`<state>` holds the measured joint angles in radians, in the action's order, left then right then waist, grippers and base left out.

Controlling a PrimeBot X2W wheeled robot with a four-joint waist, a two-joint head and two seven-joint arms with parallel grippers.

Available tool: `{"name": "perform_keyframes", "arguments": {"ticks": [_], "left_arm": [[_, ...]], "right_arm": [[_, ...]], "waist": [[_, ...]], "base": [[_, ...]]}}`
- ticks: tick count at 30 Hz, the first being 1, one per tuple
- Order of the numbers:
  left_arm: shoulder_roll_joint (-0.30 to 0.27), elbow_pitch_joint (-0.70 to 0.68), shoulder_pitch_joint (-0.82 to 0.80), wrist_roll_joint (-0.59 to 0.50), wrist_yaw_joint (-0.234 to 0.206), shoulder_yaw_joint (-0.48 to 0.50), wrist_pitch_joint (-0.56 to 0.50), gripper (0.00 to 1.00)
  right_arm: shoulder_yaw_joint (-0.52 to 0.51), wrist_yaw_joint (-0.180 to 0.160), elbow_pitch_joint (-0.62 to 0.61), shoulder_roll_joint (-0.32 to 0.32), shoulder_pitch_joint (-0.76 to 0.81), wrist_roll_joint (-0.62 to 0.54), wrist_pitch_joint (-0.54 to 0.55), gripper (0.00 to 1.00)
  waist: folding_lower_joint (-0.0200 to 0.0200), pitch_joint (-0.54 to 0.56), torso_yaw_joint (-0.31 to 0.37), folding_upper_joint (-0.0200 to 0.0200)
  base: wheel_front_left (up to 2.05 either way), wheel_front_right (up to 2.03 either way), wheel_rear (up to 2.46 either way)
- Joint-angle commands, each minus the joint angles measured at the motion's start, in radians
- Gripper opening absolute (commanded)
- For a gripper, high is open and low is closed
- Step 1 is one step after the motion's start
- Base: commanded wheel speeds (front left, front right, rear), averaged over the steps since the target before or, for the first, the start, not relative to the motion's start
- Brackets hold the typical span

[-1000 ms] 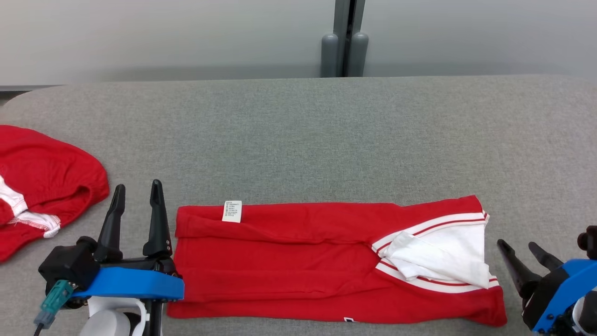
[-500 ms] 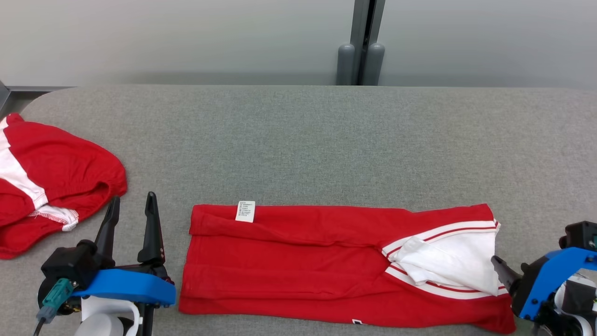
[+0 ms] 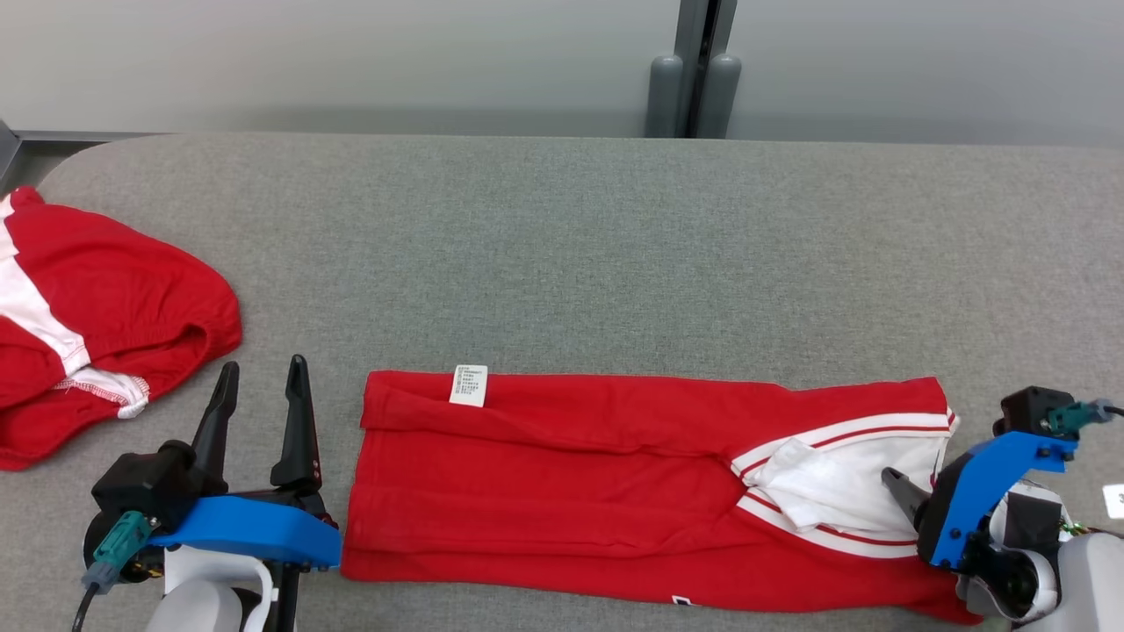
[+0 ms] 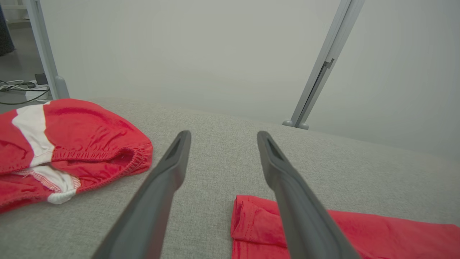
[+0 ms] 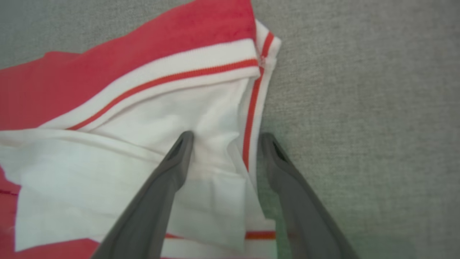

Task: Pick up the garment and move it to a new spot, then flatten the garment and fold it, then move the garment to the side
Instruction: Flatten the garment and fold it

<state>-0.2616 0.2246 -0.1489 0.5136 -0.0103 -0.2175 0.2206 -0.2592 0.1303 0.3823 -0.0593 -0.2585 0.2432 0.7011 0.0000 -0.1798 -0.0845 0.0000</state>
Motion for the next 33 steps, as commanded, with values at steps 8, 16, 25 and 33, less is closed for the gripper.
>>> {"name": "perform_keyframes", "arguments": {"ticks": [8, 16, 25, 33], "left_arm": [[0.001, 0.016, -0.023, 0.011, 0.010, -0.007, 0.005, 1.00], [-0.004, 0.017, -0.015, 0.019, 0.002, -0.003, 0.009, 1.00], [-0.002, 0.017, -0.012, 0.027, 0.000, -0.004, 0.014, 1.00], [-0.010, 0.013, -0.001, 0.036, -0.004, 0.006, 0.020, 1.00]], "right_arm": [[0.110, 0.006, 0.050, 0.029, 0.011, 0.002, 0.008, 0.00], [-0.040, 0.000, -0.126, -0.001, 0.016, -0.135, -0.047, 0.00], [-0.228, 0.000, -0.392, -0.055, 0.072, -0.218, 0.060, 0.00], [-0.204, 0.001, -0.575, -0.053, 0.127, -0.206, 0.159, 0.00]], "waist": [[0.0000, -0.009, -0.007, 0.0000], [0.0000, -0.005, 0.022, 0.0000], [0.0000, 0.012, 0.054, 0.0000], [0.0000, 0.021, 0.064, 0.0000]], "base": [[0.00, 0.00, 0.00], [0.00, 0.00, 0.00], [0.00, 0.00, 0.00], [0.00, 0.00, 0.00]]}}
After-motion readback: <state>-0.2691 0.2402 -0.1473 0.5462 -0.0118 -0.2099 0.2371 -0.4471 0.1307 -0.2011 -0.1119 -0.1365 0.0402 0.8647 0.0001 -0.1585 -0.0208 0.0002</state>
